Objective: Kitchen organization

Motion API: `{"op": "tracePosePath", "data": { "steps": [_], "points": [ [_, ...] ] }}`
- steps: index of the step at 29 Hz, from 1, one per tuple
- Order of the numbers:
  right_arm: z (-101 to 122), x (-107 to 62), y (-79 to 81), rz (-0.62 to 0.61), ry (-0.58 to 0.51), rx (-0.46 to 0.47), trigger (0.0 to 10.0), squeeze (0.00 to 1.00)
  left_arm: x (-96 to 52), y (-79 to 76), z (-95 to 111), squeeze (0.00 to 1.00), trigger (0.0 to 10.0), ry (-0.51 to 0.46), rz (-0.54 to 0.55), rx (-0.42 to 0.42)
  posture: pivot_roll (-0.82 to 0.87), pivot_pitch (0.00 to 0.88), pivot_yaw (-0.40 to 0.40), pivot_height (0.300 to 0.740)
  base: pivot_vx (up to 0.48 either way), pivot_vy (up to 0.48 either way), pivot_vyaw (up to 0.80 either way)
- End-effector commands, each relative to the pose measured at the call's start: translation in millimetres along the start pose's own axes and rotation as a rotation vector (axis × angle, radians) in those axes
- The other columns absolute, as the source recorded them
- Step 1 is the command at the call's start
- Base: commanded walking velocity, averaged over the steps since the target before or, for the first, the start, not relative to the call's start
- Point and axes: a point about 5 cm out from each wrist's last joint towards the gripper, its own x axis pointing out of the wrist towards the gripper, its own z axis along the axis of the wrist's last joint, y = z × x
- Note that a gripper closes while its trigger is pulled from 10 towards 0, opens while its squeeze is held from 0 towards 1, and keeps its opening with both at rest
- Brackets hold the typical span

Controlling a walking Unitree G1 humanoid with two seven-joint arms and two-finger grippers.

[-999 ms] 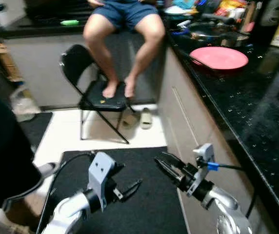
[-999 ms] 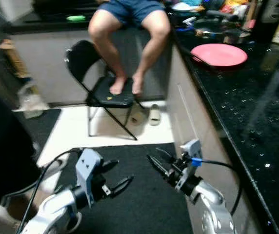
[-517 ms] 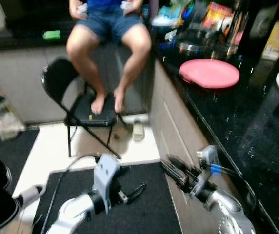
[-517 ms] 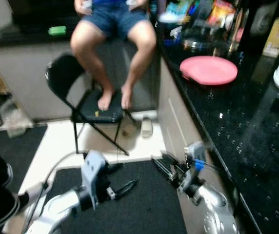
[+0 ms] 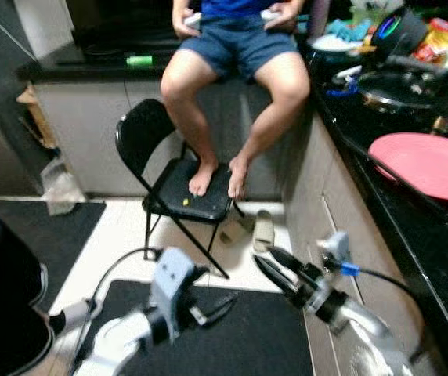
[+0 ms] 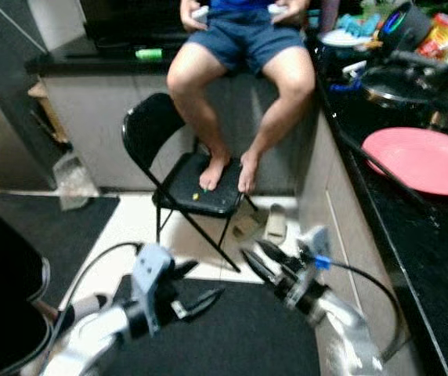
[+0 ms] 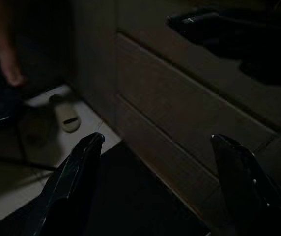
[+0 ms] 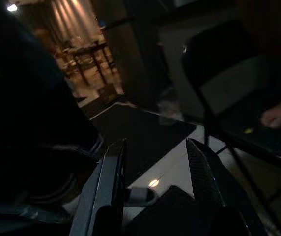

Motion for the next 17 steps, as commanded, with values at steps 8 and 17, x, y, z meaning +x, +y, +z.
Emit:
{"op": "tracePosePath", "data": {
  "steps": [8,17],
  "points": [
    [-0.4,-7.4,-7.5,-0.062,0.018,0.004,10.0,0.00,2.7,-1.9,1.7,0.00,10.0,-0.002,-0.017,0.005,-0.01,0.000,0.029,0.740,0.431,0.000,0.00],
    [-0.1,-7.0,-8.9,-0.071,0.023,0.002,10.0,0.00,3.5,-1.7,2.0,0.00,10.0,-0.005,-0.018,0.004,-0.01,0.000,0.025,0.740,0.433,0.000,0.00]
  ]
}}
